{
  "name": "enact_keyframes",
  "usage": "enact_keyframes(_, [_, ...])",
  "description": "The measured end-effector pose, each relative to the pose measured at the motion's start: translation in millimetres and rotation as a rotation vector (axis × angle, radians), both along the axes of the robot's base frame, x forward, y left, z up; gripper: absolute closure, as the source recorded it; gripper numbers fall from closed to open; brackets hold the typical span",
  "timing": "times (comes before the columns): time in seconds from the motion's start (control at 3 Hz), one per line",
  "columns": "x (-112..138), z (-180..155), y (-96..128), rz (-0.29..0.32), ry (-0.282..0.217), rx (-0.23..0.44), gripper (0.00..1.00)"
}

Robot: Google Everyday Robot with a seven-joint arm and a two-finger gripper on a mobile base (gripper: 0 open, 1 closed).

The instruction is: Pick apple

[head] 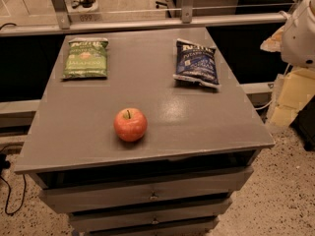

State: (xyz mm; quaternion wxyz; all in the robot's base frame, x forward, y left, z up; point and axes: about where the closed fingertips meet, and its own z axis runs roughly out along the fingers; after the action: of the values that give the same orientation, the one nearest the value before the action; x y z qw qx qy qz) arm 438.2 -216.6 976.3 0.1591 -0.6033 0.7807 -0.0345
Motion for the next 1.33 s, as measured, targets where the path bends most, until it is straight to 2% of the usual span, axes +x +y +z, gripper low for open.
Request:
enact_keyframes(0.33, [0.0,0.0,0.0,0.0,0.0,0.0,0.0])
enact_keyframes(0.67, [-1.1,-6.6,23.7,0.038,-0.003,0.049,0.0])
enact_keyframes(1.0, [0.4,-31.1,67.5,0.1,0.006,0.162,0.0])
enact_keyframes(1.33, [2.8,-56.1,121.9,0.182,0.004,0.303,0.0])
